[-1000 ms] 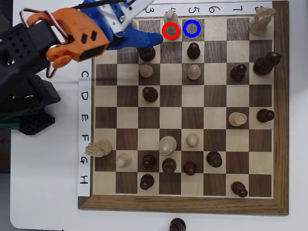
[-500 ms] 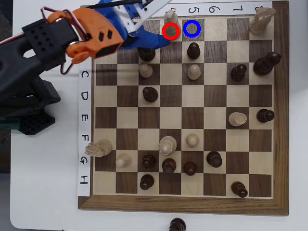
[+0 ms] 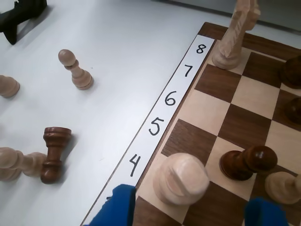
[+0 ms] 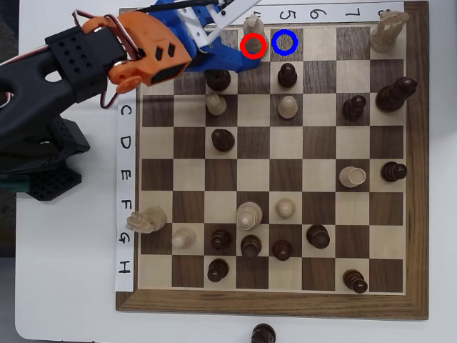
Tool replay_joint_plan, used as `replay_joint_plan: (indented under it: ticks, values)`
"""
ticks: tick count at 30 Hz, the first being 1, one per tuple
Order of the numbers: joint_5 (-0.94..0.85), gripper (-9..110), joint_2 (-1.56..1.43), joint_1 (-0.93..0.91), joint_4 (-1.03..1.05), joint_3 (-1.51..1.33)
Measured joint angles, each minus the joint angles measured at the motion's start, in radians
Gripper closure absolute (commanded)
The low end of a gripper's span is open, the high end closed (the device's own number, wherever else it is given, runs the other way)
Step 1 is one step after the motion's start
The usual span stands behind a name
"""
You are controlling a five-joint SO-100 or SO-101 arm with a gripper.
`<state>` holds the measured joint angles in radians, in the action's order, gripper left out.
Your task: Move the piece to destination
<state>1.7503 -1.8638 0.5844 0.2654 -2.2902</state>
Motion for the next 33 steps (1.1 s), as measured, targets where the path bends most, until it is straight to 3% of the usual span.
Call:
replay_joint_plan:
  ticks: [33]
  values:
    - [0.0, 69, 0.106, -0.003, -0.092, 0.051]
